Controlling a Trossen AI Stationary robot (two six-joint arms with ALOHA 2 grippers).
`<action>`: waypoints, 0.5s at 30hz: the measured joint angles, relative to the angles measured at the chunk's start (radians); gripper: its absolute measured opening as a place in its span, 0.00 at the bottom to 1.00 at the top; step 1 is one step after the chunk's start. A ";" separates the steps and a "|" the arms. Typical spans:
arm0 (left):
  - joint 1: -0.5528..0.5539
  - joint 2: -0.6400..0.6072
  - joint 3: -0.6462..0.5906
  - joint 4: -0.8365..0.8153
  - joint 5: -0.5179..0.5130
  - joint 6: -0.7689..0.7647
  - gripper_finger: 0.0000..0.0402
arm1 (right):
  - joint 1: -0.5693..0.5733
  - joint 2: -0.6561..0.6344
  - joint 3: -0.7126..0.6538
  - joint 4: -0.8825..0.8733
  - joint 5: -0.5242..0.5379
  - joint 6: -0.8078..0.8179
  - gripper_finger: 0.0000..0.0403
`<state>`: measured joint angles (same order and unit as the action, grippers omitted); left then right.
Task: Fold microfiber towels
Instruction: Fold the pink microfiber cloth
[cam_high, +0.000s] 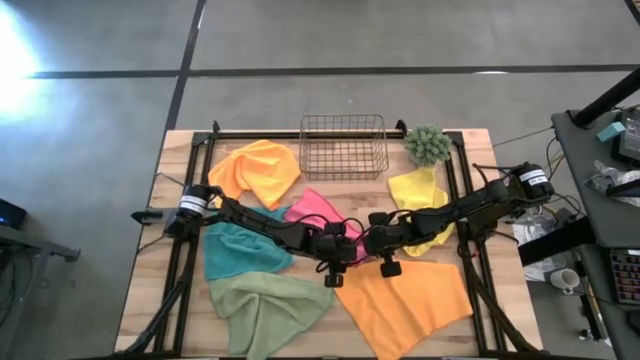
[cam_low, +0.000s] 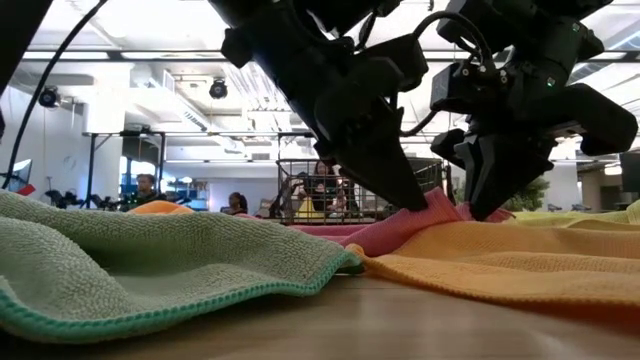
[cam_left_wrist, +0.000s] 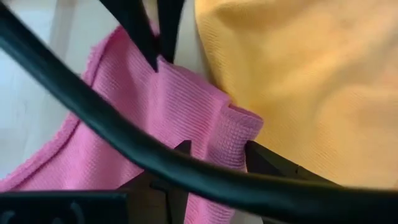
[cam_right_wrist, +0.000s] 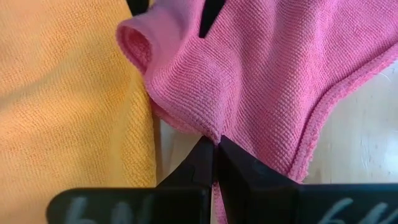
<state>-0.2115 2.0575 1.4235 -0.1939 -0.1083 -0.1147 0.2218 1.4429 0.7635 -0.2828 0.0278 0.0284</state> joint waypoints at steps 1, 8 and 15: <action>0.000 0.001 -0.001 0.003 0.000 0.000 0.34 | 0.000 0.000 0.000 0.000 0.000 0.001 0.02; -0.006 0.001 -0.003 0.008 0.080 -0.003 0.34 | 0.000 0.000 0.000 -0.001 0.000 -0.001 0.02; -0.010 0.001 -0.011 0.020 0.098 -0.009 0.37 | 0.000 0.000 0.000 -0.001 0.000 -0.002 0.02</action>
<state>-0.2219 2.0586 1.4125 -0.1737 -0.0105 -0.1238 0.2218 1.4429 0.7635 -0.2840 0.0277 0.0269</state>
